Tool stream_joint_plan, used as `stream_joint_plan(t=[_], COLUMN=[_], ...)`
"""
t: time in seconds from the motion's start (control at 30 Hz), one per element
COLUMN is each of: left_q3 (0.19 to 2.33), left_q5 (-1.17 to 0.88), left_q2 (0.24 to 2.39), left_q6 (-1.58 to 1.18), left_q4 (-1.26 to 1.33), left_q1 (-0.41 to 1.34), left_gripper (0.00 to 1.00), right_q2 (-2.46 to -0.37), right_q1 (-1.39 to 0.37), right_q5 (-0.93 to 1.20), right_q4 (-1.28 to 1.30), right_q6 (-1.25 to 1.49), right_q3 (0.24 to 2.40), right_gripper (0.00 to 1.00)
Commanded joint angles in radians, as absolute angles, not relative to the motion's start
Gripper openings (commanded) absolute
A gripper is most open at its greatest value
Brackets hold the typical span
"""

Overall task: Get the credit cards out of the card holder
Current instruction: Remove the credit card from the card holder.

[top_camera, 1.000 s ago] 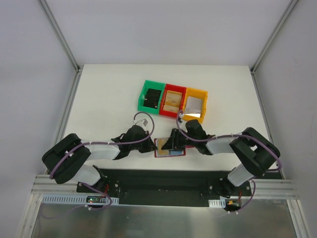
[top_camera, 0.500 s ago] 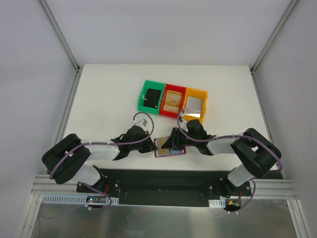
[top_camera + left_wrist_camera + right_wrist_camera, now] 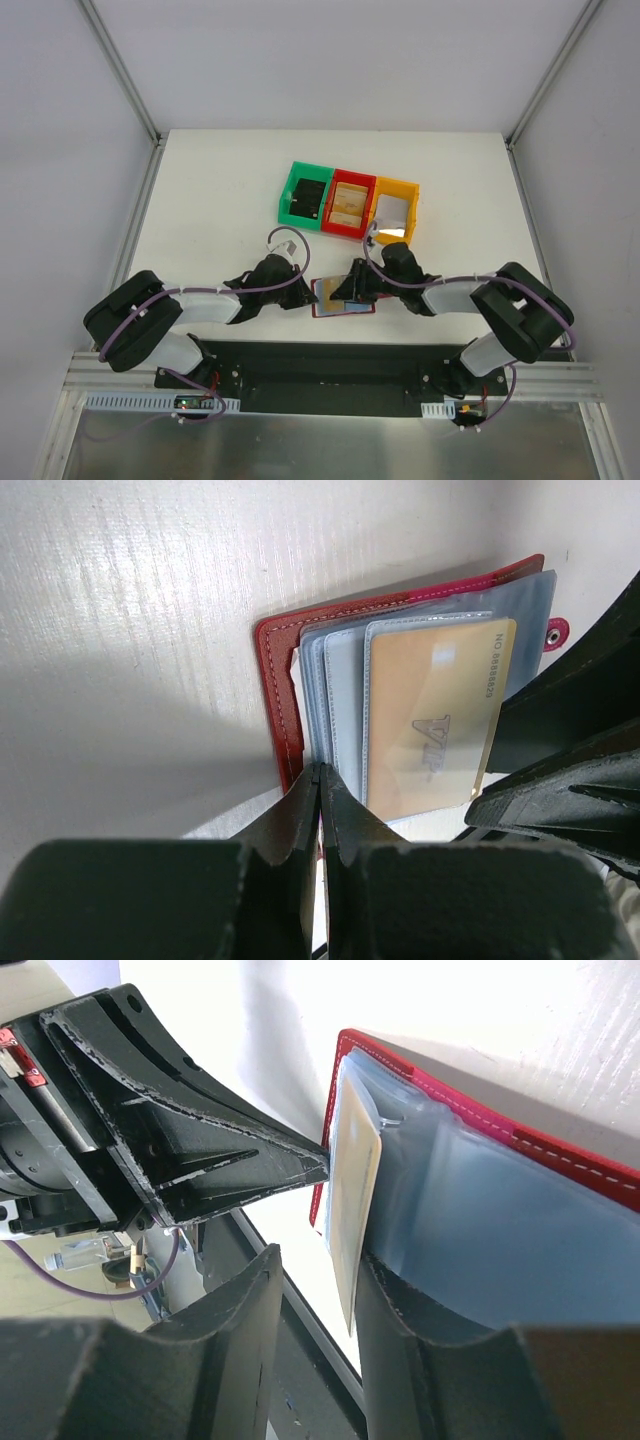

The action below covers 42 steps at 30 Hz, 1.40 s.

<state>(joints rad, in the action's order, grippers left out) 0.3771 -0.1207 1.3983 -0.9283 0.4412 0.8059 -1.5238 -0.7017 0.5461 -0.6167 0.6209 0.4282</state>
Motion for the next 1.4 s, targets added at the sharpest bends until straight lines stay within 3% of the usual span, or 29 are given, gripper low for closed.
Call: stream_joint_plan(t=[0.0,0.57,1.37], left_q3=[0.353,0.353,0.350], left_q5=[-0.091,-0.087,-0.084], left_q2=[1.391,1.401,1.402], left_q6=[-0.925,-0.927,-0.925], left_q4=[0.380,0.376,0.376], left_q1=[0.815,0.815,0.815], left_gripper=[0.00,0.00,0.00], right_q2=[-1.476,-1.445,-1.430], right_q1=[-0.690,-0.666,-0.646], right_q5=[0.565,0.568,0.577], right_q4=[-0.669,-0.667,-0.669], right_q6=[0.626,0.626,0.632], right_q3=[0.420,0.394,0.388], right_gripper=[0.36,0.32,0.15])
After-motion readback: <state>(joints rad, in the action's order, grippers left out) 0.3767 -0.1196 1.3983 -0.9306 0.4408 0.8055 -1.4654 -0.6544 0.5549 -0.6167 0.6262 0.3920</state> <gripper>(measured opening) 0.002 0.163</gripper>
